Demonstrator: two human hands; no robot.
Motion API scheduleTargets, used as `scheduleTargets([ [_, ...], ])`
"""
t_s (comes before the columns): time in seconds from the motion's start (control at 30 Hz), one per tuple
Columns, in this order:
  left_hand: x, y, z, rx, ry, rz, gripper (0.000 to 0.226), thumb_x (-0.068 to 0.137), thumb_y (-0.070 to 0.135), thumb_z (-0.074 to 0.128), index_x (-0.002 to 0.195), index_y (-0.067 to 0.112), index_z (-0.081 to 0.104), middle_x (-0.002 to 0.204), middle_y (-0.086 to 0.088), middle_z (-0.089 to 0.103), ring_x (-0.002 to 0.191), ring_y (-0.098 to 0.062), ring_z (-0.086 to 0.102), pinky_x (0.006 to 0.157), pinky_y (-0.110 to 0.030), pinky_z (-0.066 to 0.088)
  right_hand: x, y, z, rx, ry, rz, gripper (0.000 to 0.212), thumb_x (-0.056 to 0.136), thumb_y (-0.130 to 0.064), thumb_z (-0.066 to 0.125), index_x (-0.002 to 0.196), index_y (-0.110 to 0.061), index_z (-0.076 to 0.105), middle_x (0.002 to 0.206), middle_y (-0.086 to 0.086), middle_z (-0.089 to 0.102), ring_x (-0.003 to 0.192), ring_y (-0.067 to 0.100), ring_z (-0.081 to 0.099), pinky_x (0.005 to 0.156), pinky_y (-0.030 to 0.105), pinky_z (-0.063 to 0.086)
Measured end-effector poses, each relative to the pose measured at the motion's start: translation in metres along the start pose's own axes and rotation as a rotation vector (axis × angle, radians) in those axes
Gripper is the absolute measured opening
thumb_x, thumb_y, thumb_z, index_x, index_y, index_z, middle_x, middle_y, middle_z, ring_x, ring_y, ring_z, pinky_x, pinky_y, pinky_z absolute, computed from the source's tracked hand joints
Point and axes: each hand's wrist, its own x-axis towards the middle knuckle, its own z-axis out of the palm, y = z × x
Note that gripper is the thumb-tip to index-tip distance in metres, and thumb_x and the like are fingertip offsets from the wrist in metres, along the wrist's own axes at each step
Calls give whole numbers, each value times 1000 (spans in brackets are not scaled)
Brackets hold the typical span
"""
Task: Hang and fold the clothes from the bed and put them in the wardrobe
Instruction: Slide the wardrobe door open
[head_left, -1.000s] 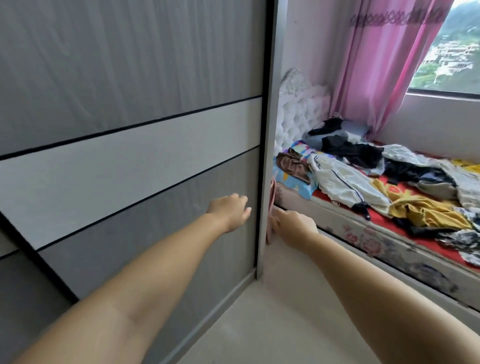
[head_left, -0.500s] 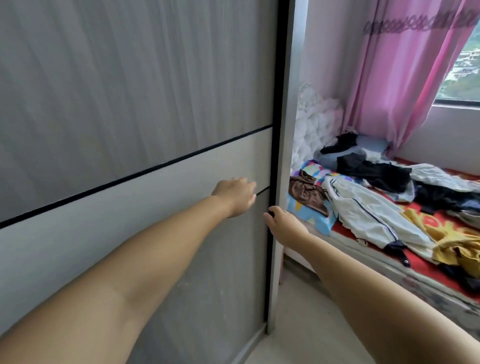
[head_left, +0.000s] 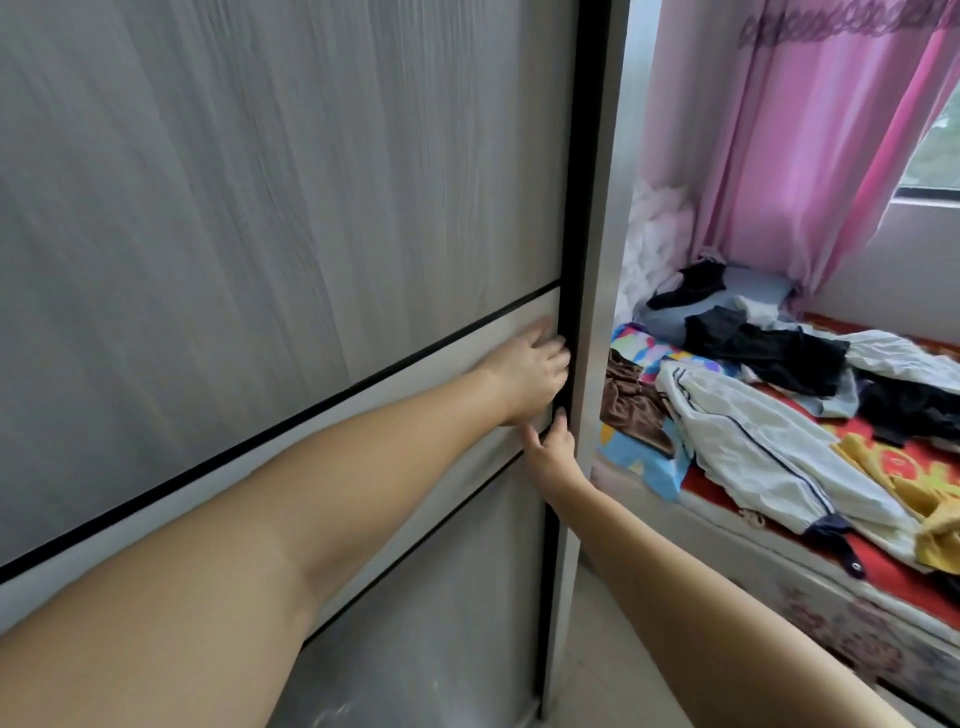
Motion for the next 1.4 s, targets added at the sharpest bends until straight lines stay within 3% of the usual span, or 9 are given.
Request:
scheduleTargets([
  [0.13, 12, 3, -1, 62, -119, -16, 50, 102, 28, 28, 149, 9, 26, 158, -13, 18, 147, -30, 8, 113, -60, -6, 16, 2, 3, 19, 2, 15, 70, 100, -40, 38, 153, -15, 0, 159, 16, 5, 146, 32, 11, 118, 46, 12],
  [0.27, 24, 3, -5, 93, -162, -72, 50, 101, 29, 35, 148, 14, 29, 156, -10, 24, 147, -30, 6, 104, -65, -14, 31, 4, 3, 123, 24, 37, 66, 101, -37, 34, 153, -14, 1, 160, 16, 5, 147, 30, 8, 119, 42, 6],
  [0.4, 32, 8, -2, 89, -138, -129, 47, 101, 26, 36, 146, 12, 32, 151, -6, 32, 145, -29, 12, 106, -65, -10, 33, 2, 10, 165, 98, 63, 61, 102, -34, 32, 153, -13, 6, 159, 18, 10, 146, 32, 13, 116, 38, 10],
  [0.53, 31, 15, -1, 82, -141, -158, 45, 102, 27, 34, 144, 13, 35, 152, -6, 31, 145, -28, 12, 111, -62, -6, 26, 0, 12, 139, 98, 55, 61, 101, -34, 34, 153, -15, 9, 157, 19, 16, 143, 34, 20, 116, 44, 17],
  [0.67, 14, 18, -2, 142, -132, -172, 44, 99, 28, 46, 140, 13, 43, 150, -9, 35, 144, -28, 18, 110, -64, -4, 3, 0, 20, 139, 79, 9, 62, 100, -36, 37, 153, -19, 9, 158, 13, 16, 143, 32, 20, 115, 48, 21],
  [1.17, -185, 43, -12, 132, -171, -277, 40, 93, 22, 59, 130, 11, 51, 142, -11, 41, 142, -30, 21, 112, -60, -4, -147, -14, 103, -39, -88, -40, 62, 99, -43, 39, 151, -19, 16, 151, 11, 29, 133, 29, 38, 105, 47, 40],
  [1.27, -234, 48, -12, 95, -177, -292, 32, 95, 16, 53, 127, 10, 53, 136, -11, 47, 140, -30, 24, 111, -58, -9, -181, -16, 123, -100, -162, -122, 58, 100, -44, 38, 148, -14, 25, 142, 11, 42, 117, 24, 52, 89, 38, 49],
  [1.33, -267, 50, -11, 75, -183, -298, 29, 97, 11, 45, 124, 8, 55, 130, -11, 52, 138, -30, 27, 107, -57, -14, -201, -18, 135, -161, -215, -202, 52, 101, -41, 38, 142, -10, 34, 134, 10, 49, 102, 19, 55, 73, 25, 44],
  [1.4, -298, 53, -8, 93, -196, -312, 29, 97, 7, 38, 121, 8, 55, 124, -9, 55, 137, -29, 30, 104, -57, -18, -218, -18, 147, -234, -277, -268, 47, 101, -38, 39, 137, -7, 41, 129, 11, 52, 111, 24, 54, 76, 26, 36],
])
